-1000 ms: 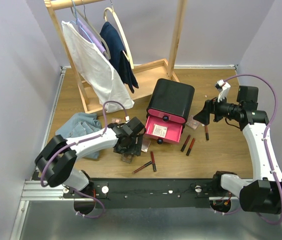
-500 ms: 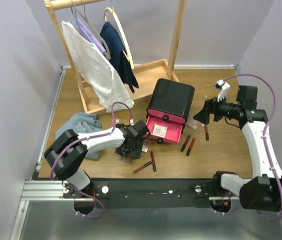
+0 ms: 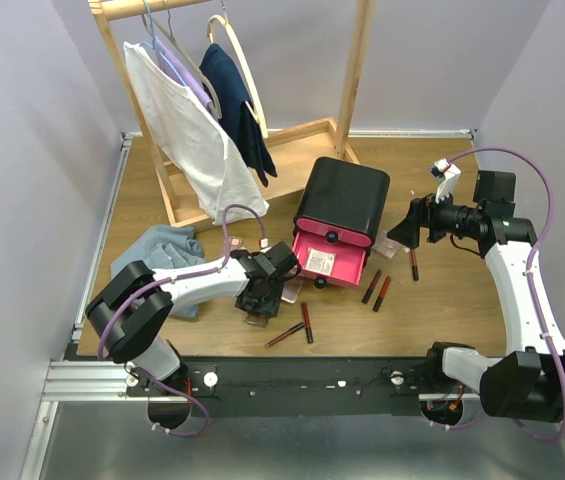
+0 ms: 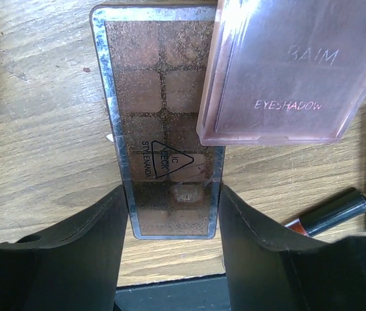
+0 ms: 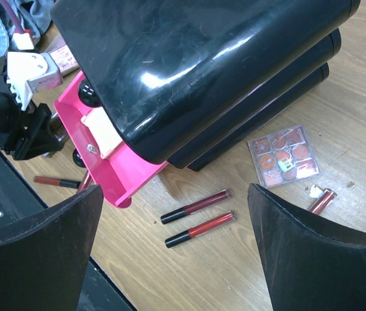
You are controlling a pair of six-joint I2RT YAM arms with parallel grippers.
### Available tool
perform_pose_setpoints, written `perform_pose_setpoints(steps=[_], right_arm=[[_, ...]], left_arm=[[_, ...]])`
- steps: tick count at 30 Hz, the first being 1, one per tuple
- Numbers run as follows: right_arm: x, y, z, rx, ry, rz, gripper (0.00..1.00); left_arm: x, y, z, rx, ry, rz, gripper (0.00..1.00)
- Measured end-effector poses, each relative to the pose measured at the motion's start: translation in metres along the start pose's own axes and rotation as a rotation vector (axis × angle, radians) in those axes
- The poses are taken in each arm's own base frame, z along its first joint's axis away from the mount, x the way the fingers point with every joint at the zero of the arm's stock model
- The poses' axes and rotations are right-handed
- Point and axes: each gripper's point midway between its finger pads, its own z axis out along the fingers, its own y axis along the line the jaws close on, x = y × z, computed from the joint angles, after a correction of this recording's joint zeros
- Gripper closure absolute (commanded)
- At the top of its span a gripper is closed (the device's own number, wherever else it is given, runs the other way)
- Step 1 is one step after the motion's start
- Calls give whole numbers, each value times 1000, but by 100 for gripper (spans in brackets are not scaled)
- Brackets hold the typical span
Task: Organize the makeup
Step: Pick up the makeup from the center of the board.
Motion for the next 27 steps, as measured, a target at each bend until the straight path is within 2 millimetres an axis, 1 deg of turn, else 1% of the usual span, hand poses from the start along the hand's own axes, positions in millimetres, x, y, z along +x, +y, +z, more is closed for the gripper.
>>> perform_pose_setpoints(steps=[4, 9, 12, 15, 23, 26, 27], right_arm=[[0, 0, 0, -1, 0, 0, 0], [0, 1, 0, -3, -1, 0, 0], [0, 1, 0, -8, -2, 0, 0], [-1, 2, 0, -13, -3, 0, 0], [-1, 4, 0, -23, -6, 0, 0], [-1, 4, 0, -23, -6, 0, 0], [-1, 4, 0, -24, -6, 0, 0]], left_arm=[[0, 1, -2, 11, -25, -15, 75], [8, 11, -6, 4, -46, -38, 77], [9, 15, -16, 19, -74, -55, 78], [3, 15, -32, 47, -128, -76, 78], [-4, 18, -64, 102, -220, -100, 79], [-11, 16, -77, 130, -260, -107, 79], [-15, 14, -84, 146, -283, -108, 79]])
